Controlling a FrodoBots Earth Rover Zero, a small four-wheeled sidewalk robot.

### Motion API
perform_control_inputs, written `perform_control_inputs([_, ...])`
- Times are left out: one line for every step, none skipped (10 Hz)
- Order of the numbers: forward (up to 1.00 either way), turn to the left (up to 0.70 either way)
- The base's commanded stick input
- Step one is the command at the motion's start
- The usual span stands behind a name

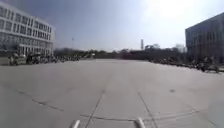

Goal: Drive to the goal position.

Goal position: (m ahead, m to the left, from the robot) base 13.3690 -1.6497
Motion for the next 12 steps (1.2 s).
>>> perform_control_inputs([0.7,0.0])
perform_control_inputs([0.7,0.0])
perform_control_inputs([0.7,0.0])
perform_control_inputs([0.7,0.0])
perform_control_inputs([0.7,0.0])
perform_control_inputs([0.7,0.0])
perform_control_inputs([0.7,0.0])
perform_control_inputs([0.7,0.0])
perform_control_inputs([0.7,0.0])
perform_control_inputs([0.7,0.0])
perform_control_inputs([0.7,0.0])
perform_control_inputs([0.7,0.0])
